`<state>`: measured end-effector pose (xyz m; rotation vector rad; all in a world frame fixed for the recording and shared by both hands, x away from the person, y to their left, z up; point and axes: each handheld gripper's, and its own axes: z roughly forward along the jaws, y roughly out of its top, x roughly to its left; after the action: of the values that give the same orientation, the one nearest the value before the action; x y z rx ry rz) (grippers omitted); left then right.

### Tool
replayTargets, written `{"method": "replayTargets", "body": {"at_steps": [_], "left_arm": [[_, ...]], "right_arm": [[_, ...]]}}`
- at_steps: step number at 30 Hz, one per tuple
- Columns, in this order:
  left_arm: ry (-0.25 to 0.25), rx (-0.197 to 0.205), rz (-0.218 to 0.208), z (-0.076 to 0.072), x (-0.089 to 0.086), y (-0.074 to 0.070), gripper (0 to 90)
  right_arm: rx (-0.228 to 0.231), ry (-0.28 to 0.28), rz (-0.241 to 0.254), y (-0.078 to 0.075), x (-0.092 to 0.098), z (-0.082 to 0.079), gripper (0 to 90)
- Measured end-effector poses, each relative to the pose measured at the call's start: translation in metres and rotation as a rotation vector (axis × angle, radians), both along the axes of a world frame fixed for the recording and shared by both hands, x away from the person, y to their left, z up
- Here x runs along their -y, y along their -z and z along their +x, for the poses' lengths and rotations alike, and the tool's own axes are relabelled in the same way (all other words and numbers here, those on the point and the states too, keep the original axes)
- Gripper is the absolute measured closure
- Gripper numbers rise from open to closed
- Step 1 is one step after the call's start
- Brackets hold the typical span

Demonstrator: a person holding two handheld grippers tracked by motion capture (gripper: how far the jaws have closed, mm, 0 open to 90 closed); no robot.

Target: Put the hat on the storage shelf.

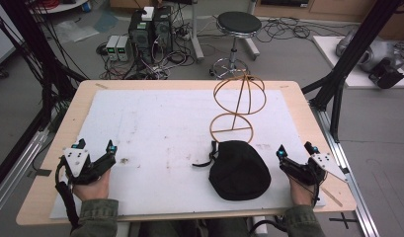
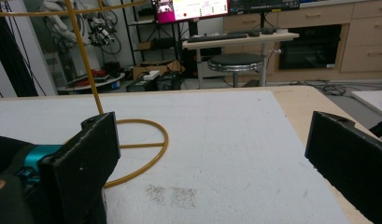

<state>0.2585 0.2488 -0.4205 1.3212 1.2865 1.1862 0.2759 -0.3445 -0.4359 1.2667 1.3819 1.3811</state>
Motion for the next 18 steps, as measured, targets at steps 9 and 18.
{"method": "replayTargets", "body": {"at_steps": [9,18], "left_arm": [[0.003,0.002,-0.016,-0.0001,0.0000,0.0052,17.1],[-0.004,0.002,-0.044,-0.0008,-0.0046,0.0071,17.2]], "right_arm": [[0.003,0.020,-0.014,0.0001,-0.0005,-0.0020,2.3],[-0.008,0.009,-0.027,0.0006,-0.0054,0.0012,2.4]]}}
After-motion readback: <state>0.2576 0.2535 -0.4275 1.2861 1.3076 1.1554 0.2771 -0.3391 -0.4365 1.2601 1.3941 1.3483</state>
